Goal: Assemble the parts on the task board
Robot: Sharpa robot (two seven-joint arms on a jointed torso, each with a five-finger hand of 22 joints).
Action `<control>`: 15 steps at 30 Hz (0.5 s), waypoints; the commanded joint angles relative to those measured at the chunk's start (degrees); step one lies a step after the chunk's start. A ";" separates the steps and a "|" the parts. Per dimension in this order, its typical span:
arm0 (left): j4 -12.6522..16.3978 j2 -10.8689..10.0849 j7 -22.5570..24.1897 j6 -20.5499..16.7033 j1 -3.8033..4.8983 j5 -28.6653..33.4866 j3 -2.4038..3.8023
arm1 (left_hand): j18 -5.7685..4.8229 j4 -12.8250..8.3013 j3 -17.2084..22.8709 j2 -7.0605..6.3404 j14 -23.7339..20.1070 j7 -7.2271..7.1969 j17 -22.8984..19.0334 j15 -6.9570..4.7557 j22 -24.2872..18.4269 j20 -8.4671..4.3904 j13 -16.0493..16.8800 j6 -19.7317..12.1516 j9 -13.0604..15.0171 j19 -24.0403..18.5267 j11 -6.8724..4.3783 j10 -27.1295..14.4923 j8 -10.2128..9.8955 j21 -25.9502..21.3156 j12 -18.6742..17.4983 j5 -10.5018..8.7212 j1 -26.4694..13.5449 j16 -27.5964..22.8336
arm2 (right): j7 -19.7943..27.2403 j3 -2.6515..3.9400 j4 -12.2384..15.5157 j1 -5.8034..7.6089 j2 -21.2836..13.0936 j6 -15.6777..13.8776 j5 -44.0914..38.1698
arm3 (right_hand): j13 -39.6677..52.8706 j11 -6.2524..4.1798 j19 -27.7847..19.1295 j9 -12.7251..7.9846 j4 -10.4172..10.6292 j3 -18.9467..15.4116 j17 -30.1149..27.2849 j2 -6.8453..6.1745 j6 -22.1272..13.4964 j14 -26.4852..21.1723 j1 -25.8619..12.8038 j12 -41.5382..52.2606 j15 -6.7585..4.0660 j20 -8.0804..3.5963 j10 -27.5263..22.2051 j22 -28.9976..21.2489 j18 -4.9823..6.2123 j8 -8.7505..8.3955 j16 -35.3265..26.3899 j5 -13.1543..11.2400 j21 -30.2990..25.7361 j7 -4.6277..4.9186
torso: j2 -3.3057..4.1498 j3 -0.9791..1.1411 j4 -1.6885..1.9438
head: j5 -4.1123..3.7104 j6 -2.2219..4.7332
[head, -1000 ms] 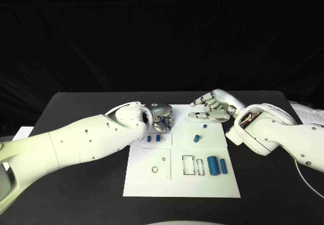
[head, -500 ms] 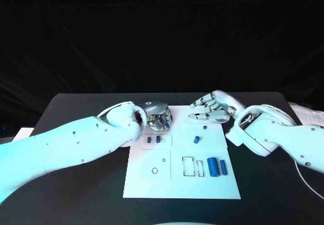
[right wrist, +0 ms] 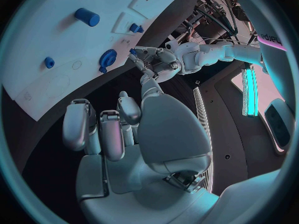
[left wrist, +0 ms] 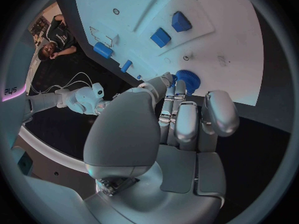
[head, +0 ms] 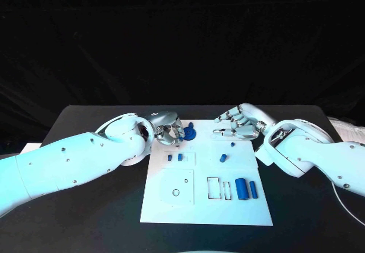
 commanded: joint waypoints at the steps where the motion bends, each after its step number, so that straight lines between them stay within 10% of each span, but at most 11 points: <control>1: 0.10 -0.33 -1.36 1.30 0.02 1.52 -0.04 | -0.62 0.02 0.25 -0.08 1.14 -0.08 -0.08 -0.16 0.05 -0.17 0.08 0.42 -0.10 0.72 -0.10 0.33 -0.34 0.31 -0.36 0.14 -0.55 0.36 | 0.40 0.00 -0.03 -0.06 0.09 0.60 -0.19 | 0.06 -0.40 -0.23 0.09 0.00 -0.31 6.67 0.35 0.42 4.12 0.11 0.22 -0.49 -0.22 0.01 0.06 0.65 0.01 -0.13 0.20 -0.20 0.02 | -0.03 0.02 0.04 | 0.08 0.01; 15: -1.42 0.32 -2.61 3.79 -0.23 0.71 -0.92 | -0.61 0.43 -0.08 -0.51 1.06 -0.12 -0.55 -0.14 0.21 -0.12 0.12 0.53 -0.24 0.65 -0.09 0.54 -0.72 0.37 -0.83 -0.20 -2.00 0.41 | 0.42 0.00 0.12 -0.11 0.25 0.67 -0.27 | 0.07 -0.41 -0.24 0.10 0.03 -0.33 6.66 0.46 0.46 4.12 0.12 0.27 -0.50 -0.23 0.04 0.04 0.66 0.02 -0.14 0.26 -0.21 0.02 | 0.11 0.01 -0.13 | 0.27 -0.17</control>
